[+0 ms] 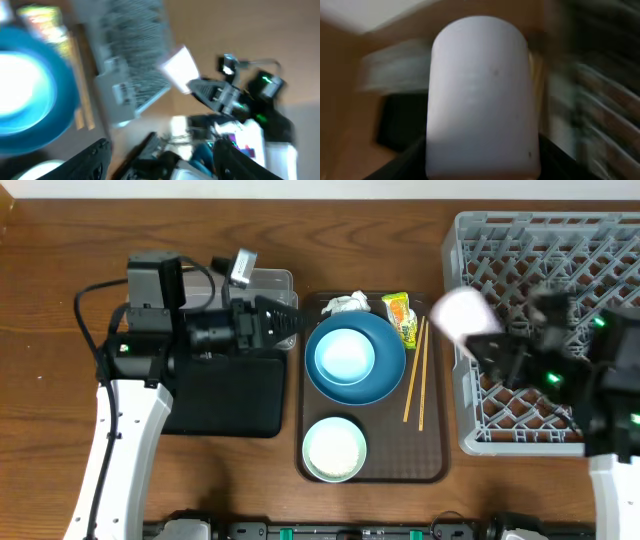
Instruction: Sort waste into correct bins and load items into the dishwasher rack
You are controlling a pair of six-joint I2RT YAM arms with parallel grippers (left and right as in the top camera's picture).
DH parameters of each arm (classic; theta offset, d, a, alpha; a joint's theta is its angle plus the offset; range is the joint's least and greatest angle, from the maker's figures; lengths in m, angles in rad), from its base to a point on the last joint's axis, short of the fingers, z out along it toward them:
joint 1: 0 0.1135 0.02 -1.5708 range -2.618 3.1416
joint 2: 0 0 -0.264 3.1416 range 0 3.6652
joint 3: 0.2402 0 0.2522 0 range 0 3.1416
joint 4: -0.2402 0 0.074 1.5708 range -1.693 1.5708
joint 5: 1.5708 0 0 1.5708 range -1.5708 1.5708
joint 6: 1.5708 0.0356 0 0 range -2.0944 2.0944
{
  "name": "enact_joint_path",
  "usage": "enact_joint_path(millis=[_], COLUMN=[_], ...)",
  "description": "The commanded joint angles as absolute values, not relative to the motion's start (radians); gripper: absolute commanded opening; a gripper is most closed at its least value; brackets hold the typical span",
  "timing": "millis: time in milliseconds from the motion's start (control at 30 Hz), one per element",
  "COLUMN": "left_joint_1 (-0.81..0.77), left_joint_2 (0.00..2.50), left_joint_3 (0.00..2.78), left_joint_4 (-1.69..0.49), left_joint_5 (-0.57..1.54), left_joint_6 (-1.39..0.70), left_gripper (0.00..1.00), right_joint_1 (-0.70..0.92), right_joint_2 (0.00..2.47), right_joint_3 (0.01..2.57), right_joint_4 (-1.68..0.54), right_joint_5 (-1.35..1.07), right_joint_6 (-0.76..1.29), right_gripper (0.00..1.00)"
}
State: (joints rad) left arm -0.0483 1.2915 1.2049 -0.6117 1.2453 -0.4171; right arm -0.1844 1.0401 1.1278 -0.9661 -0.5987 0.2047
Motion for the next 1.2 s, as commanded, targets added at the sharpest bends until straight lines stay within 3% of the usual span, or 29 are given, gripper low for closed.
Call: enact_joint_path(millis=[0, 133, 233, 567, 633, 700, 733, 1000, 1167], left_joint_1=[-0.045, -0.052, -0.061, -0.067, -0.067, -0.067, -0.067, -0.092, -0.098], left_joint_2=[1.227, 1.185, 1.169, 1.169, 1.169, 1.169, 1.169, 1.155, 1.129], left_joint_3=[1.215, 1.215, 1.215, 1.215, 1.215, 1.215, 1.215, 1.215, 1.215], left_joint_4=[-0.739, -0.884, -0.947, -1.017, -1.017, -1.017, -1.017, -1.019, -1.019], left_joint_5=[0.884, 0.583, 0.489, 0.481, 0.481, 0.482, 0.482, 0.480, 0.380], left_joint_6=[-0.355, -0.351, -0.344, -0.307, -0.307, -0.307, -0.307, -0.280, -0.281], left_gripper=[0.68, 0.68, 0.68, 0.68, 0.68, 0.68, 0.68, 0.71, 0.71], right_joint_1=[-0.309, -0.376, -0.381, -0.381, -0.381, -0.381, -0.381, -0.327, -0.130], right_joint_2=[1.029, 1.048, 1.083, 1.301, 1.346, 1.381, 1.396, 1.336, 1.228], right_joint_3=[1.168, 1.168, 1.168, 1.158, 1.158, 1.158, 1.158, 1.230, 1.255], right_joint_4=[-1.111, -1.239, -1.320, -1.369, -1.370, -1.369, -1.366, -1.277, -1.131], right_joint_5=[-0.250, -0.194, -0.153, -0.057, -0.062, -0.081, -0.108, -0.353, -0.487], right_joint_6=[0.277, 0.276, 0.277, 0.292, 0.292, 0.291, 0.291, 0.152, 0.090], right_gripper=[0.45, 0.45, 0.45, 0.49, 0.57, 0.73, 0.74, 0.76, 0.72])
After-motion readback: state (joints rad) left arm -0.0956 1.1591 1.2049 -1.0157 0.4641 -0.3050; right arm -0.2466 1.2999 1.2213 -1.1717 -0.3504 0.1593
